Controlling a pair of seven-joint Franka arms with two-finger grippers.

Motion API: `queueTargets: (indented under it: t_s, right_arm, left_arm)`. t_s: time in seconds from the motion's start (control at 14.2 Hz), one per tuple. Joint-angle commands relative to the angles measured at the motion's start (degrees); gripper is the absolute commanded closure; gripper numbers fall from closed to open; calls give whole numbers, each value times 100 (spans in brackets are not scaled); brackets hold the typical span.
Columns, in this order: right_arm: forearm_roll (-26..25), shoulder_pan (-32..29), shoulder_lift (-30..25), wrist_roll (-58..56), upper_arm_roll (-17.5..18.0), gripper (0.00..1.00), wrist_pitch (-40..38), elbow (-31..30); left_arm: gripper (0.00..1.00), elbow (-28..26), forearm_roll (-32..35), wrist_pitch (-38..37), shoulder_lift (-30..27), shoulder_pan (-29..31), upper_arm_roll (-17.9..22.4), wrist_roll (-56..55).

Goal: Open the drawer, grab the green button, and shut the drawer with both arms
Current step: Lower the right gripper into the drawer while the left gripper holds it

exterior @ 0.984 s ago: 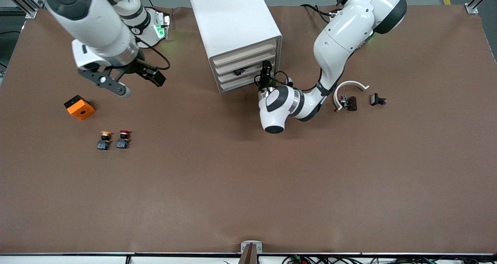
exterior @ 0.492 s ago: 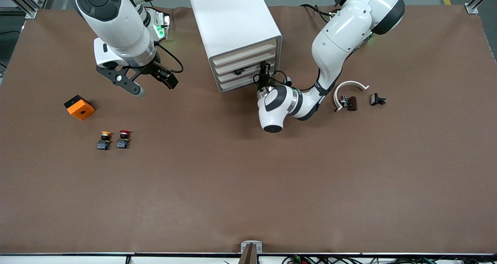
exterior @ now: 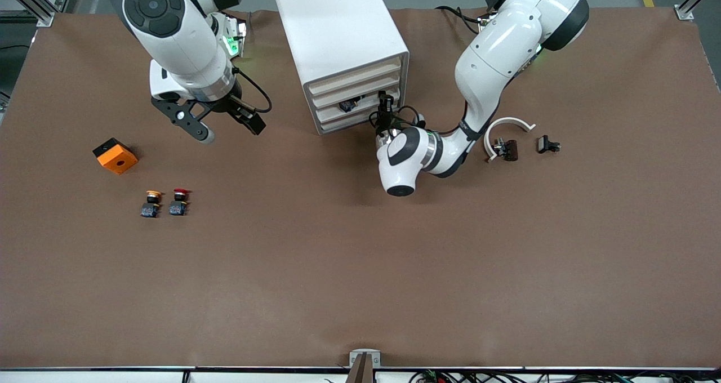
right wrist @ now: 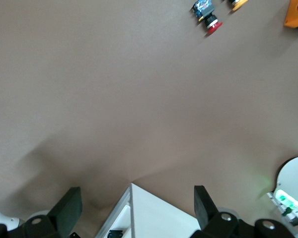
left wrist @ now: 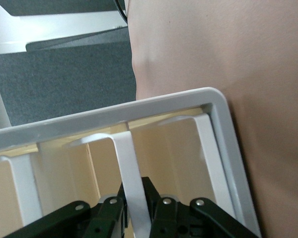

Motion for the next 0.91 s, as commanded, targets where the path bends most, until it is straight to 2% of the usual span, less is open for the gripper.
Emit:
queueTargets:
  t_s: [0.0, 0.35, 0.63, 0.84]
  right_arm:
    - [73, 120, -373, 399, -21, 0, 424, -540]
    - [73, 689, -269, 1366, -29, 0, 1075, -638]
    - [73, 972, -66, 1691, -21, 0, 1322, -647]
    - [64, 1209, 118, 2087, -21, 0, 1559, -655]
  left_arm:
    - [85, 297, -179, -36, 75, -7, 216, -31]
    - [85, 649, -179, -1, 172, 89, 270, -22]
    - [83, 939, -179, 16, 216, 212, 332, -31]
    - [83, 975, -205, 16, 207, 388, 323, -31]
